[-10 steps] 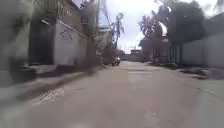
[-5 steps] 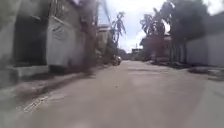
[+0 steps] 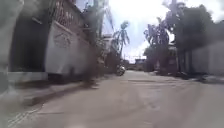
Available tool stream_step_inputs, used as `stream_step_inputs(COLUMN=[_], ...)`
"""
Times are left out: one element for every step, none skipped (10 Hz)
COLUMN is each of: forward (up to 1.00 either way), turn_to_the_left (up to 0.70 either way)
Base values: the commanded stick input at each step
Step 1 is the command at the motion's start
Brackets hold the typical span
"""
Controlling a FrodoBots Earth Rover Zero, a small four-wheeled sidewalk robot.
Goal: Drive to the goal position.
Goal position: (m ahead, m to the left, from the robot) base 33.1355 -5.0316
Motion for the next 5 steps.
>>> stream_step_inputs(forward=[1.0, 1.0, 1.0, 1.0, 1.0], turn_to_the_left=[-0.31, -0.39, -0.29, -0.1, -0.02])
